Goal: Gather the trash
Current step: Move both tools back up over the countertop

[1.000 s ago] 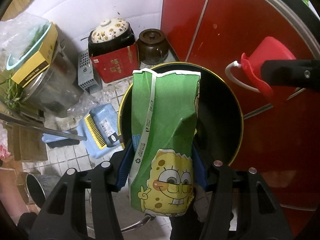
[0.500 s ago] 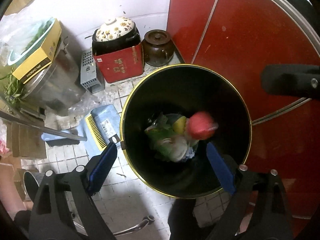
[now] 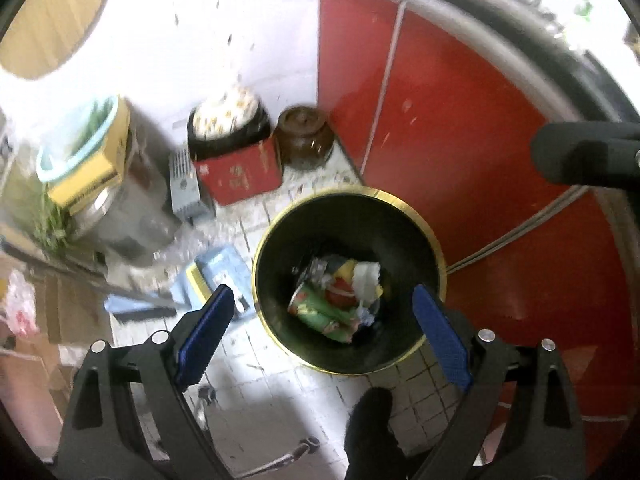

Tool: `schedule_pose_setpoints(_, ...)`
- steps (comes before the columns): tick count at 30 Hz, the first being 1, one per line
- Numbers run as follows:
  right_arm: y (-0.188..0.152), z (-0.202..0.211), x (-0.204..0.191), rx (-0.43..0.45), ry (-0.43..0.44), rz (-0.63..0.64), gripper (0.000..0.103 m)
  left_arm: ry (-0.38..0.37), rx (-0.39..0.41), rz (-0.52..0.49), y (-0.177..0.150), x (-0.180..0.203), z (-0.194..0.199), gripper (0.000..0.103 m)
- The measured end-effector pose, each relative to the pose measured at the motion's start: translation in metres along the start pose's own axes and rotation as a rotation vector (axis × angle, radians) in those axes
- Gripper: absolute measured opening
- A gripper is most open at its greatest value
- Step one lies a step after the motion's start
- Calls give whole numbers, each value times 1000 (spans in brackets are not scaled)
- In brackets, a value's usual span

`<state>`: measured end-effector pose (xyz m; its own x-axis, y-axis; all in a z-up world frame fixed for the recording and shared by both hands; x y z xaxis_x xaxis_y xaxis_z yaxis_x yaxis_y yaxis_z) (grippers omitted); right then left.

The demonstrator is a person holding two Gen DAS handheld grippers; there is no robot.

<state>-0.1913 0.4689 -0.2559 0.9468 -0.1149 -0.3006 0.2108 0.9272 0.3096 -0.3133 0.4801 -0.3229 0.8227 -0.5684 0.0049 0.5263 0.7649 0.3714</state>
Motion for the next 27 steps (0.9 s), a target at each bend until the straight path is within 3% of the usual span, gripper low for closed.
schedule_pose_setpoints(5,-29,114,25,134,-51,-91,83,-31,54,-97,15,51,73,88)
schedule_pose_setpoints(9,-73,196,65,216,-141,-195,83,-104,85,-252,20,132,127,88)
schedule_pose_setpoints(13,-137,271,114,291,-263,-328,83,-240,99,-398,8,219,162,88)
schedule_pose_setpoints(19,-263,367,178,388,-443,-579,83,-419,153,-733,-31,363,207,88)
schedule_pose_setpoints(25,-390,422,207,429,-569,-796,83,-550,167,-963,-71,459,229,88)
schedule_pose_setpoints(27,-418,429,208,431,-592,-843,83,-567,180,-1027,-83,478,232,88)
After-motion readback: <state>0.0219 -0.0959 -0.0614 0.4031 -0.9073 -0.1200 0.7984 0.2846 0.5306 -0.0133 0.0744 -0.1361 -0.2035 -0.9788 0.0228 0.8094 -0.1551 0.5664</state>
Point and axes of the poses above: each gripper's, at about its wrist camera, not at the fingertips, and z roughly against the way its jaws point, x to its right, y to its top, the point moved 3 cm from there along -z, roughly the way its jaws point, and after that the axes turned 4 degrees about -x, right-handed, at the moved point
